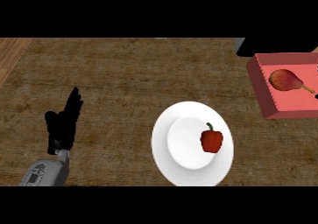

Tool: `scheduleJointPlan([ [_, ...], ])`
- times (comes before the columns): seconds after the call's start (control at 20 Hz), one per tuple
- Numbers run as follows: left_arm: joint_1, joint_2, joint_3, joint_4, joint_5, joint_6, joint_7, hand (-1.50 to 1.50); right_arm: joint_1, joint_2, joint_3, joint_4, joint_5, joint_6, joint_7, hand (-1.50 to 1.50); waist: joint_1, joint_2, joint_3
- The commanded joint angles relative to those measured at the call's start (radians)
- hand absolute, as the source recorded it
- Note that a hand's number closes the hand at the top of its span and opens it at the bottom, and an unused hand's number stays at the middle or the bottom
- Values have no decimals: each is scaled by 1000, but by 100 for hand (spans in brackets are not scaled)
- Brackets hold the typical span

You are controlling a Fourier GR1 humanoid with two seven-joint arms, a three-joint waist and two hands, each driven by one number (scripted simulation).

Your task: Pick the pear from the plate and place it in the cardboard box

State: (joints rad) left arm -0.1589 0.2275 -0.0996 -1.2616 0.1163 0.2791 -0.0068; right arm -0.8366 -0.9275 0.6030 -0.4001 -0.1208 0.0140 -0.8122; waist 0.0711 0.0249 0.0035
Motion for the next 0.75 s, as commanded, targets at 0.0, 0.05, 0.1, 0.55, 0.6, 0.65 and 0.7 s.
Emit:
scheduleJointPlan([
  [0.0,-4,0,0,-11,-4,-1,13,0,-61,62,-24,125,-2,121,-60,-150,2,0,1],
  [0.05,8,-13,2,-4,5,-6,-5,0,-44,80,-52,143,-28,123,-98,-150,-5,-1,1],
  [0.1,-40,1,17,18,5,-4,24,0,-61,98,-51,155,-26,158,-94,-150,-8,1,1],
  [0.55,-1,37,41,-27,25,-31,24,0,-56,37,-221,221,-224,552,-143,-150,-11,0,4],
  [0.6,6,24,32,-5,11,-21,3,0,-47,37,-234,231,-236,554,-144,-150,-14,4,4],
  [0.65,-2,12,22,-6,6,-12,22,0,-61,22,-244,241,-246,577,-115,-150,-11,6,4],
  [0.7,-8,-2,15,5,4,-15,1,0,-67,20,-265,246,-266,585,-103,-150,-16,6,4],
])
